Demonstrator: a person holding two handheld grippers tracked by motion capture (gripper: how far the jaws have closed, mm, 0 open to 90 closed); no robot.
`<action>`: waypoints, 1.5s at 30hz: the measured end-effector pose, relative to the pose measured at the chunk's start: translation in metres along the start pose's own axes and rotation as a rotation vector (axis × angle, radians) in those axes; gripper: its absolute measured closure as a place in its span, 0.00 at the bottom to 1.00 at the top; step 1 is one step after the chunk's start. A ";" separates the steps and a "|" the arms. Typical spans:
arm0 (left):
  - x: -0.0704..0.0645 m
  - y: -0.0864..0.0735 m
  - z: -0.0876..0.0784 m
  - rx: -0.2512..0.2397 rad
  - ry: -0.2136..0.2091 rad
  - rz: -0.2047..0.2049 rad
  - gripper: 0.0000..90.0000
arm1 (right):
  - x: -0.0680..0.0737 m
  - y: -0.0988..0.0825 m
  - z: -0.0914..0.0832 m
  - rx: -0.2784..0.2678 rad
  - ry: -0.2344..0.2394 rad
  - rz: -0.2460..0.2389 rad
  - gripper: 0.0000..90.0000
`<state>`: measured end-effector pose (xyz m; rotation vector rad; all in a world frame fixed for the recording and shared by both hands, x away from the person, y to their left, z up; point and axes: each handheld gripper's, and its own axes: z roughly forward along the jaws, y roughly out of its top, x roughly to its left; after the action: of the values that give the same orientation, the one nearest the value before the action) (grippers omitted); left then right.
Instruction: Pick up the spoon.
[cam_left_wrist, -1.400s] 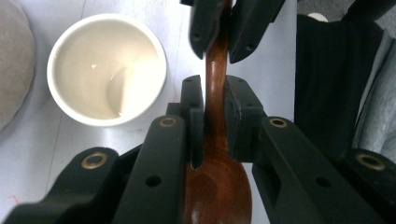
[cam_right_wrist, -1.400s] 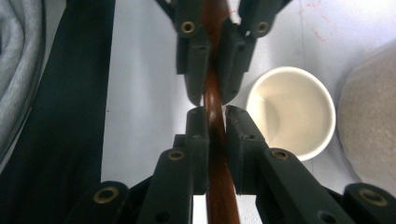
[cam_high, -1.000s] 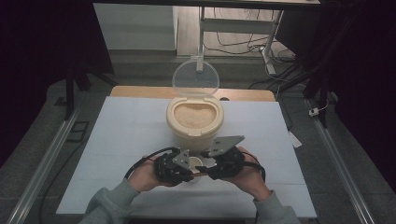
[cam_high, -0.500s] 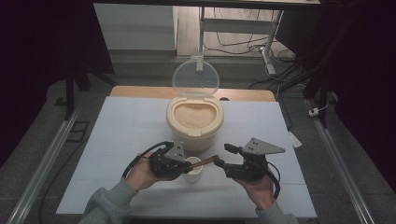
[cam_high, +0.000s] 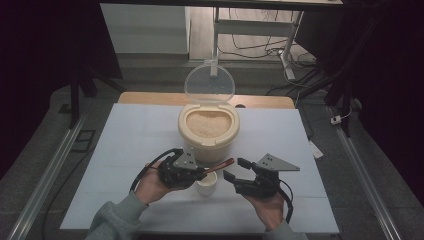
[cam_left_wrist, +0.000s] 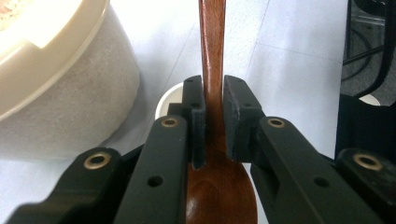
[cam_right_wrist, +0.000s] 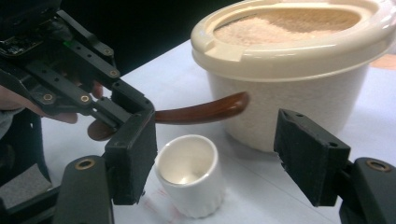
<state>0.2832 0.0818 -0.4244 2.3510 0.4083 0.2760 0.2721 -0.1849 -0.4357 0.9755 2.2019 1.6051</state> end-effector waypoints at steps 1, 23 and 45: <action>0.000 0.000 0.000 -0.002 0.002 -0.001 0.87 | 0.003 -0.001 0.004 0.002 -0.004 0.006 0.33; -0.012 0.006 0.007 0.000 0.030 0.042 0.88 | 0.005 -0.005 0.021 -0.074 0.036 0.200 0.69; -0.015 0.007 -0.001 -0.032 0.066 0.061 0.88 | 0.006 0.004 0.016 -0.163 0.222 0.181 0.92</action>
<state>0.2705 0.0716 -0.4200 2.3300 0.3620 0.3870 0.2779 -0.1686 -0.4365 1.0176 2.1269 2.0284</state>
